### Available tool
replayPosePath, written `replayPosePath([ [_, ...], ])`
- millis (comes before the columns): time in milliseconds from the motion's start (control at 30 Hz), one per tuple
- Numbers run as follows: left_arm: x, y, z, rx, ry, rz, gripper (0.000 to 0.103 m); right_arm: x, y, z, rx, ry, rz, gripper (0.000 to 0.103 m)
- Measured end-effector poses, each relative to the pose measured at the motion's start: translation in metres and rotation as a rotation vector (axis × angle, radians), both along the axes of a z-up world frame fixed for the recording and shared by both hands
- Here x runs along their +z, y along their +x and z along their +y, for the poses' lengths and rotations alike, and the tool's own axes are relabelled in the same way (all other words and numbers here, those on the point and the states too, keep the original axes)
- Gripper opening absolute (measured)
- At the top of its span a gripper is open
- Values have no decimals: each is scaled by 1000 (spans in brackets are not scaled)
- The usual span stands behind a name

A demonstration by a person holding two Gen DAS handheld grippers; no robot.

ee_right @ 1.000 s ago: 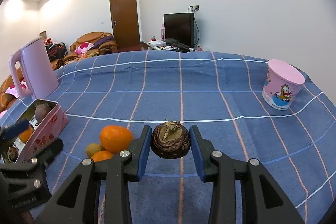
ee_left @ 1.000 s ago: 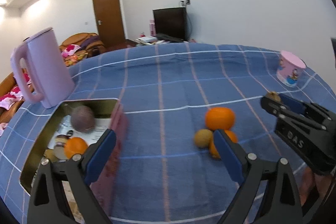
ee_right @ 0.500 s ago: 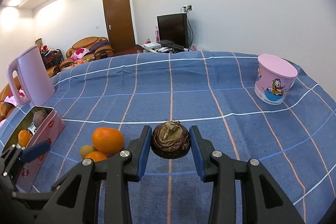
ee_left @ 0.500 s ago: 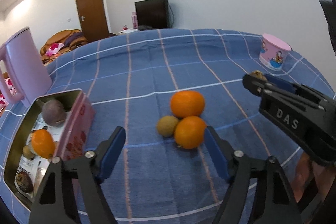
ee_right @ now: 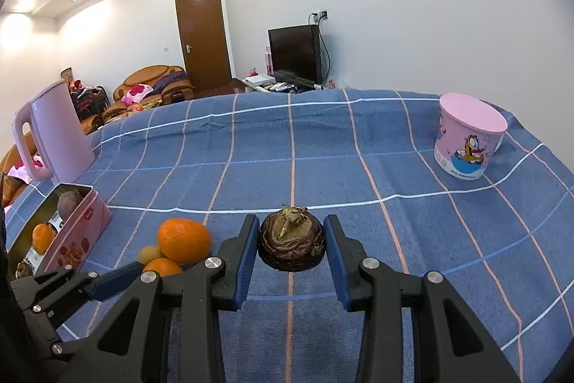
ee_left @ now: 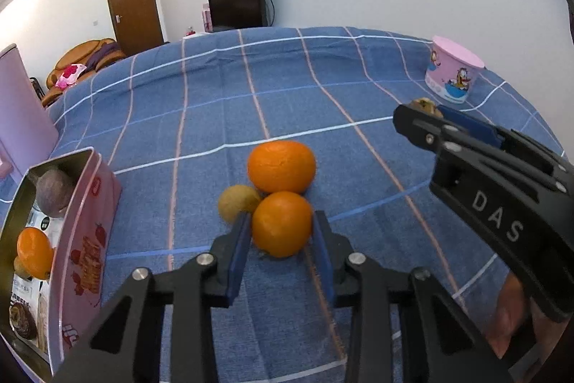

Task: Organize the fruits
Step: 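Grasp an orange with the left tool while the right holds the brown fruit, then lift the orange with the left tool while the right tool lifts the brown fruit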

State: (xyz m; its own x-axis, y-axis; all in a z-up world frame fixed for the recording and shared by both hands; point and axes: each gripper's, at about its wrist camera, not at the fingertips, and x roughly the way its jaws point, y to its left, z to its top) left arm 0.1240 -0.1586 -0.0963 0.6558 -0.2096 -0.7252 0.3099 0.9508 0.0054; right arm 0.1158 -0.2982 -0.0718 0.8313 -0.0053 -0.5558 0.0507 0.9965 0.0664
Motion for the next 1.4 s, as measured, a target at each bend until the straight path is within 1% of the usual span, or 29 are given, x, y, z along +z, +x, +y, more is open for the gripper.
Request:
replayPosePath([
  [167, 4, -3, 10, 12, -54, -18, 36, 2, -4, 0, 8, 3, -26, 39],
  [267, 6, -5, 11, 25, -63, -38, 36, 4, -8, 1, 18, 1, -47, 39],
  [600, 14, -14, 16, 54, -59, -112, 36, 7, -13, 3, 38, 14, -74, 39],
  [967, 20, -20, 22, 83, -69, -164, 36, 9, -21, 7, 43, 4, -98, 39],
  [1400, 26, -29, 26, 107, -71, -224, 36, 14, -33, 14, 52, -24, -151, 39],
])
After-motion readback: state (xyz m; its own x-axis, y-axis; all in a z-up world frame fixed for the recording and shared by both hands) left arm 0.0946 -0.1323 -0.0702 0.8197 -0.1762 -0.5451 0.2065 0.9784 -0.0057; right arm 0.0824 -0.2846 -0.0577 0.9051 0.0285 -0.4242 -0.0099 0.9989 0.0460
